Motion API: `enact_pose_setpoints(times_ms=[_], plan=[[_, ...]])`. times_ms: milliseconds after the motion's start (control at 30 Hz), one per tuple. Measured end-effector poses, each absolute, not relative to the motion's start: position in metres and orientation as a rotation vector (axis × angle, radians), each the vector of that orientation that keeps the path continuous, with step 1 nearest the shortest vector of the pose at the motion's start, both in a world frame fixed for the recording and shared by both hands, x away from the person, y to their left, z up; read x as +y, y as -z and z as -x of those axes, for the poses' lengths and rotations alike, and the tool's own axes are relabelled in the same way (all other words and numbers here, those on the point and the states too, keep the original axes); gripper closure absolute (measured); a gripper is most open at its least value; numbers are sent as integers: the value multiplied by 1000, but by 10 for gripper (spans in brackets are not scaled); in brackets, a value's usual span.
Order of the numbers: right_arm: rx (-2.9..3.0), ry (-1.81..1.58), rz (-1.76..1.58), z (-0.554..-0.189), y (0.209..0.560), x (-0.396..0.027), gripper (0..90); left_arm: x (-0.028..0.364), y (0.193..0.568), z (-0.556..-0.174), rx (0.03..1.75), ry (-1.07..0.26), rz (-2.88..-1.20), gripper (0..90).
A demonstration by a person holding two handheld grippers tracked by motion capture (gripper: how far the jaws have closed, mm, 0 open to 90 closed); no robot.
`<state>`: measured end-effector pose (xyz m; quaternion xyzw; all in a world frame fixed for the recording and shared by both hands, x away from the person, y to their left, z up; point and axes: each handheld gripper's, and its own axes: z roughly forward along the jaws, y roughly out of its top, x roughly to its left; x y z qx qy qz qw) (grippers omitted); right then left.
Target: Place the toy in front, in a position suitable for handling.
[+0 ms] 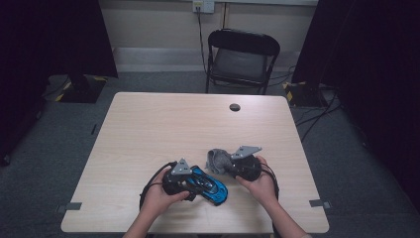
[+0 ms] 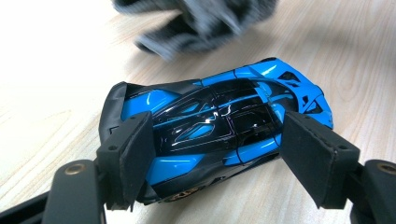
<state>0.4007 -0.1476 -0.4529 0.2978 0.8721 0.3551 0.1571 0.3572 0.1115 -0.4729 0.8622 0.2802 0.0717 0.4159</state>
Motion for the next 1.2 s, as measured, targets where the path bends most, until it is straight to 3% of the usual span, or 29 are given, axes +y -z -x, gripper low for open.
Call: enact_pose_setpoints(times_ms=[533, 1200], plan=[[2537, -933, -817, -433, 471, -77, 721, 124, 476, -363, 711, -187, -2123, 285], [2578, -911, -783, -410, 468, -116, 721, 123, 477, -361, 703, -218, -2129, 287]])
